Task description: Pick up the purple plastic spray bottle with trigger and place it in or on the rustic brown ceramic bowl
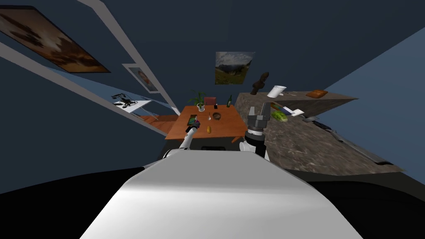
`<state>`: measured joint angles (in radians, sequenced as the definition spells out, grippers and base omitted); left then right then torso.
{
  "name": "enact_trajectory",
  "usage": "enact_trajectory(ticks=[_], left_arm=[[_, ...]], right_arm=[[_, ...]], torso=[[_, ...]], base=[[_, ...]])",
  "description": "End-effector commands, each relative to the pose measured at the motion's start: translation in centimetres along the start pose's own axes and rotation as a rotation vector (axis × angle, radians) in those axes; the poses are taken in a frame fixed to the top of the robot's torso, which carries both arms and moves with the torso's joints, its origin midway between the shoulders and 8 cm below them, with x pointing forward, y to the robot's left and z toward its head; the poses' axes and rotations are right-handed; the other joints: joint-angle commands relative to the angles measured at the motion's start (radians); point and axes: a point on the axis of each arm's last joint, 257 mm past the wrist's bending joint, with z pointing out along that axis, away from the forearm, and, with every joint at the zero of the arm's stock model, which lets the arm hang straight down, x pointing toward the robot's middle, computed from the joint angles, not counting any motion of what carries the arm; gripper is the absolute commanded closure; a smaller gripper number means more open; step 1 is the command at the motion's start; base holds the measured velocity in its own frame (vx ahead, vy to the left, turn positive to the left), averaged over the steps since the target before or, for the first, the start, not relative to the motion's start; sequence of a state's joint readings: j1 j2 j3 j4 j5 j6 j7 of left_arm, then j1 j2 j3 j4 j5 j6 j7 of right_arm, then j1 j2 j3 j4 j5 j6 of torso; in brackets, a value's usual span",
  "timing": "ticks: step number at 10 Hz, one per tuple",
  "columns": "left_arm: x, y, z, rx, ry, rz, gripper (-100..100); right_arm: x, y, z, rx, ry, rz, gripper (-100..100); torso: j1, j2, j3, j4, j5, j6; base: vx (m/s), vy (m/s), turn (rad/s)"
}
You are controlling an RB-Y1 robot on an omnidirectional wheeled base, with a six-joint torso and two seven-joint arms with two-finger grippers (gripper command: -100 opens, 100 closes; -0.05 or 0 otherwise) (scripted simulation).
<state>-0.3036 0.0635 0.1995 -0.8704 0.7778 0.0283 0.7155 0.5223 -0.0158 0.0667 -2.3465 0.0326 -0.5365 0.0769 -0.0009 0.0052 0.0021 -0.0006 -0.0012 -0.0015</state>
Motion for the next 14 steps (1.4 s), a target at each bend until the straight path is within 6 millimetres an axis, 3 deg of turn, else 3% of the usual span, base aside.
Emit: enact_trajectory(ticks=[1,2,3,4,6,7,8,10,12,14], left_arm=[[-0.6,-3.6,0.0,0.036,-0.021,0.009,100],[-0.6,-3.5,0.0,0.034,-0.021,0.01,100],[-1.1,-6.5,0.0,0.065,-0.039,0.006,100],[-1.3,-8.0,-0.1,0.081,-0.049,0.002,100],[-1.3,-8.0,-0.1,0.081,-0.049,0.002,100],[-1.7,-11.0,-0.2,0.114,-0.07,-0.009,100],[-1.7,-11.0,-0.2,0.114,-0.07,-0.009,100],[-2.1,-14.1,-0.5,0.149,-0.092,-0.026,100],[-2.1,-14.1,-0.5,0.149,-0.092,-0.026,100],[-2.3,-17.3,-0.8,0.186,-0.112,-0.046,100]], right_arm=[[0.0,0.0,0.0,0.0,0.0,0.0,0],[0.0,0.0,0.0,0.0,0.0,0.0,0],[0.0,0.0,0.0,0.0,0.0,0.0,0],[0.0,0.0,0.0,0.0,0.0,0.0,0],[0.0,0.0,0.0,0.0,0.0,0.0,0],[0.0,0.0,0.0,0.0,0.0,0.0,0],[0.0,0.0,0.0,0.0,0.0,0.0,0],[0.0,0.0,0.0,0.0,0.0,0.0,0],[0.0,0.0,0.0,0.0,0.0,0.0,0],[0.0,0.0,0.0,0.0,0.0,0.0,0]], torso=[[0.0,0.0,0.0,0.0,0.0,0.0],[-0.002,0.002,0.0,-0.002,0.0,-0.002],[0.0,0.003,0.0,-0.003,0.0,-0.002],[0.001,0.004,0.0,-0.004,0.001,-0.002],[0.002,0.004,0.0,-0.004,0.001,-0.003],[0.004,-0.001,-0.003,-0.005,0.001,-0.003],[0.003,-0.001,-0.003,-0.005,0.001,-0.002],[0.002,0.0,-0.002,-0.005,0.001,-0.002],[0.003,0.0,-0.003,-0.006,0.002,-0.003],[0.005,-0.003,-0.004,-0.006,0.003,-0.002]], base=[[-0.112,-0.096,-0.26],[-0.119,-0.072,-0.083],[-0.142,-0.066,-0.245],[-0.175,-0.069,-0.231],[-0.081,-0.037,-0.02],[-0.062,-0.051,-0.251],[-0.09,-0.054,-0.177],[-0.097,-0.053,-0.189],[-0.051,-0.033,-0.023],[-0.048,-0.049,-0.2]])
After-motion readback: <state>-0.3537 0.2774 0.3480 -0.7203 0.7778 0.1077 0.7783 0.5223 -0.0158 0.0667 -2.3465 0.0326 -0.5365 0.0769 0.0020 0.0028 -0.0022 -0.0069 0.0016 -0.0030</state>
